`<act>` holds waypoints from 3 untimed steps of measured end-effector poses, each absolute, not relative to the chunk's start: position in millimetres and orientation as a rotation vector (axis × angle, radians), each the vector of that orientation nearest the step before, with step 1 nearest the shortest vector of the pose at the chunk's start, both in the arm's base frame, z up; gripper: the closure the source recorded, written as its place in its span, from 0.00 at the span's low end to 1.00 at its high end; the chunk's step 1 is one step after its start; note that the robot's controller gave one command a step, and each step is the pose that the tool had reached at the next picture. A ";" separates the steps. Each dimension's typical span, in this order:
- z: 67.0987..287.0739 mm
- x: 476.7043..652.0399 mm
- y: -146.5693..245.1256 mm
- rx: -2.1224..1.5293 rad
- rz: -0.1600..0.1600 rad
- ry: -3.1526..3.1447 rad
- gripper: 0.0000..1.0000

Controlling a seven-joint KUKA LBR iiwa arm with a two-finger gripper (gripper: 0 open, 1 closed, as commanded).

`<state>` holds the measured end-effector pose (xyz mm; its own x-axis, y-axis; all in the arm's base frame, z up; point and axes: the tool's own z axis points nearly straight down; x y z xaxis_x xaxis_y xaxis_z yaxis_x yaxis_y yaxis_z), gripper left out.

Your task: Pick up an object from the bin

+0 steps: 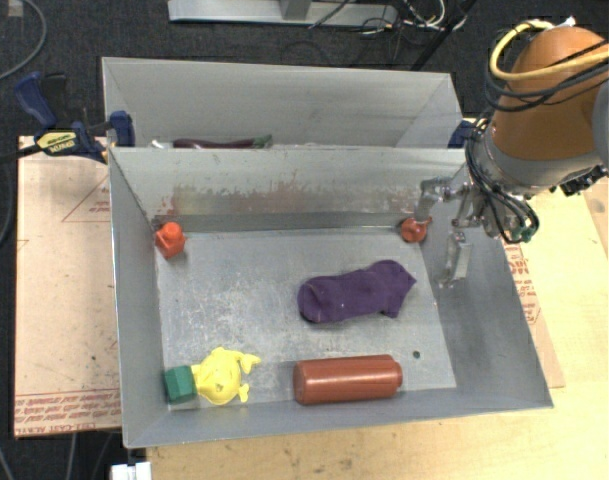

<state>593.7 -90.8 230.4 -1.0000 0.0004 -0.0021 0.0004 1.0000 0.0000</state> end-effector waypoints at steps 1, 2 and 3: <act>185.6 594.1 -44.0 -0.257 -0.002 3.125 0.00; 162.1 600.2 -13.2 -0.211 0.002 3.132 0.00; 146.1 595.1 -2.6 -0.432 0.000 3.105 0.00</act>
Offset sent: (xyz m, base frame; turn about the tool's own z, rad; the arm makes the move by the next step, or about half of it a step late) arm 0.0079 0.0814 -0.0704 -0.1251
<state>595.1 -2.6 146.1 -0.9620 -0.2730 -0.0065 -0.2730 0.9620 -0.0012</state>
